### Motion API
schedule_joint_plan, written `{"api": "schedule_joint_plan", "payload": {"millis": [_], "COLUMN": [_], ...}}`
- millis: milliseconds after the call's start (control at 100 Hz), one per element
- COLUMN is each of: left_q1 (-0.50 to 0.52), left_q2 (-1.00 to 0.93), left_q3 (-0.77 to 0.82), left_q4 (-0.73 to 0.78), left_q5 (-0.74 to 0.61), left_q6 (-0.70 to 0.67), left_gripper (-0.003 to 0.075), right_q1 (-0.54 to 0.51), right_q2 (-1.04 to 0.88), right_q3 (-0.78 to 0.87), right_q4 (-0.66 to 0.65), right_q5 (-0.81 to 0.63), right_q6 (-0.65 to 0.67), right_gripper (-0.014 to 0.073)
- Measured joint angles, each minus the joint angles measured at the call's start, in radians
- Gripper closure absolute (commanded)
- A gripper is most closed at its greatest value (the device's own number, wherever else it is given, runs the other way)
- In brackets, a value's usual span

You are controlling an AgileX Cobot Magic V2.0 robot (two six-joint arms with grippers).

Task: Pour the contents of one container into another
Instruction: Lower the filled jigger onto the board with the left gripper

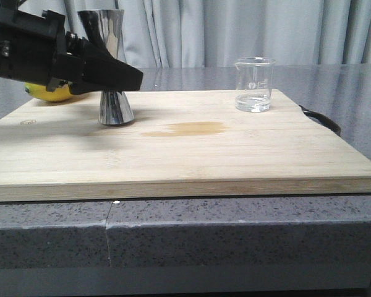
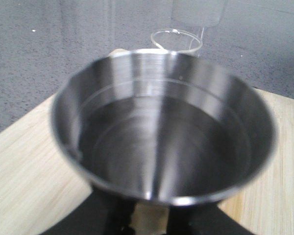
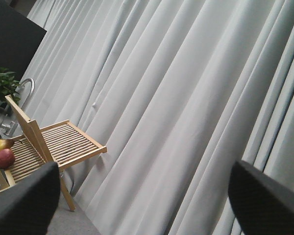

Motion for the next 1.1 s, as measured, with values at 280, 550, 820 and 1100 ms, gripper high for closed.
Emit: {"api": "schedule_joint_plan", "payload": {"millis": [280, 550, 820, 1100], "left_q1": [0.000, 0.000, 0.000, 0.000], "left_q2": [0.026, 0.026, 0.026, 0.026], "left_q3": [-0.002, -0.002, -0.004, -0.006], "left_q4": [-0.016, -0.016, -0.001, 0.010], "left_q5": [0.032, 0.032, 0.036, 0.039], "left_q6": [0.007, 0.010, 0.014, 0.014], "left_gripper": [0.0739, 0.0739, 0.0737, 0.0598], "right_q1": [0.000, 0.000, 0.000, 0.000], "right_q2": [-0.002, -0.002, -0.002, -0.002], "right_q3": [0.000, 0.000, 0.000, 0.000], "right_q4": [0.000, 0.000, 0.000, 0.000], "right_q5": [0.011, 0.013, 0.014, 0.014], "right_q6": [0.000, 0.000, 0.000, 0.000], "right_gripper": [-0.0031, -0.0031, -0.0031, -0.0031]}}
